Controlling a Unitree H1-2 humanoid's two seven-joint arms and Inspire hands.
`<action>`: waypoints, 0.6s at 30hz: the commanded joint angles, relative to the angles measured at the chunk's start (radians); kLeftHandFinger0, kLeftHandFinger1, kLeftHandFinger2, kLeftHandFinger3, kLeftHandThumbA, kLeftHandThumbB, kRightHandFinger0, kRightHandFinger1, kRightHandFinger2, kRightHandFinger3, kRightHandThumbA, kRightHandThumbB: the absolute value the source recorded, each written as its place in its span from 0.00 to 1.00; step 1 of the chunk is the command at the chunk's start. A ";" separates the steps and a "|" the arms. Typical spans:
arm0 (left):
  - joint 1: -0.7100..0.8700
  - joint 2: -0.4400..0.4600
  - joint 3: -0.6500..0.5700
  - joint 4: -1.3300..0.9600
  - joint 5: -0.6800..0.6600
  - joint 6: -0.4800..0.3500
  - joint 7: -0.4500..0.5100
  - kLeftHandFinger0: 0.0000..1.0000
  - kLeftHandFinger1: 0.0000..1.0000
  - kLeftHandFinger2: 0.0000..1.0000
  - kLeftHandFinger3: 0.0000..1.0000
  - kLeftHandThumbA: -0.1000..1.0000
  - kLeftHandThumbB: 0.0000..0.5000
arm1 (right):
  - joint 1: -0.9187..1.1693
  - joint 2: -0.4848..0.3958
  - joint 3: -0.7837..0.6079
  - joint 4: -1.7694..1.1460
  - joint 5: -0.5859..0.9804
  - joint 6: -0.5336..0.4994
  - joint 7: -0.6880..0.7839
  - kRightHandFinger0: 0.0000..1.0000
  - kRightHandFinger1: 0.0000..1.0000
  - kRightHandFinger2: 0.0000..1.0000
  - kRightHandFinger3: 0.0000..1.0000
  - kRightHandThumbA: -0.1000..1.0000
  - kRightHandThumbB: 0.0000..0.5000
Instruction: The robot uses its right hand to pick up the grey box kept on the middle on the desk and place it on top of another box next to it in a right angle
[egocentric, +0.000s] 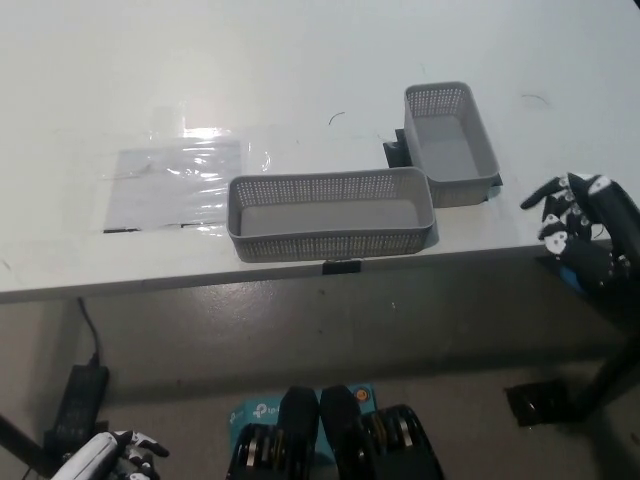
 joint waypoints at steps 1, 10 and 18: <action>-0.012 0.025 0.003 -0.019 0.008 -0.004 -0.028 0.37 0.38 0.52 0.59 0.33 0.59 | -0.083 -0.067 0.024 0.068 -0.016 -0.024 0.081 0.34 0.40 0.52 0.57 0.07 0.67; -0.007 0.026 0.006 -0.029 0.022 -0.014 -0.030 0.29 0.32 0.47 0.61 0.34 0.61 | -0.191 -0.105 0.112 0.186 -0.080 -0.085 0.118 0.92 1.00 0.99 0.84 0.23 0.76; -0.009 0.030 0.006 -0.035 0.019 0.002 -0.043 0.35 0.37 0.51 0.61 0.36 0.61 | -0.274 -0.114 0.211 0.214 -0.163 -0.026 0.175 1.00 1.00 1.00 1.00 0.39 0.92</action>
